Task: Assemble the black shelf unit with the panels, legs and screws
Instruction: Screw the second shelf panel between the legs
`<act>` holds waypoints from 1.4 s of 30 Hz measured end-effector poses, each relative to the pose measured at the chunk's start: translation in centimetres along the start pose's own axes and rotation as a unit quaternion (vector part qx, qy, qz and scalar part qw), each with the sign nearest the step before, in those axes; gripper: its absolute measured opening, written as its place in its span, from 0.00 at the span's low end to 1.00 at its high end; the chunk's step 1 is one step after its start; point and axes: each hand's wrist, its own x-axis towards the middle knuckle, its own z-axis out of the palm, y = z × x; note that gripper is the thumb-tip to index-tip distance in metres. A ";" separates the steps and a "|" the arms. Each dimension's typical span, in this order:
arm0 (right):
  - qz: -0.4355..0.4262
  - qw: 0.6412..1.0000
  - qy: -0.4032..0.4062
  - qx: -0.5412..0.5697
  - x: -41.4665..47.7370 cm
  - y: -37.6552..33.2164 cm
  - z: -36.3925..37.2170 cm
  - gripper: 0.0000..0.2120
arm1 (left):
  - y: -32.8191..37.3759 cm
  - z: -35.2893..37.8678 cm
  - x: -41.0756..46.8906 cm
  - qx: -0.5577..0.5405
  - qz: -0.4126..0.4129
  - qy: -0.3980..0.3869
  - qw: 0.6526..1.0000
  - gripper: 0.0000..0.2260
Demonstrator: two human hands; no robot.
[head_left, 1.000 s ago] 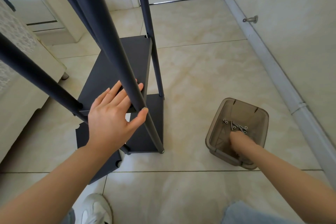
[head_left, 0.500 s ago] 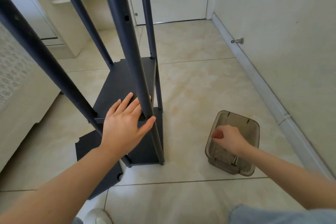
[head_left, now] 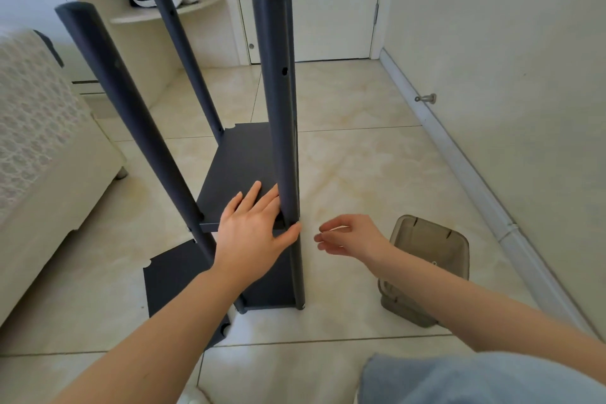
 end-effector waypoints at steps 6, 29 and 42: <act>0.011 0.995 0.016 0.094 1.0 -0.9 3.7 0.06 | 1.0 -1.7 0.6 -0.087 -0.040 -0.043 0.994 0.20; -0.072 0.989 0.050 0.122 2.3 -6.1 7.8 0.09 | -1.5 -8.3 6.1 -0.221 -0.096 -0.089 0.966 0.16; -0.082 0.991 0.109 -0.007 2.0 -8.6 11.2 0.05 | -7.6 -8.2 2.6 -0.372 -0.127 -0.047 0.918 0.20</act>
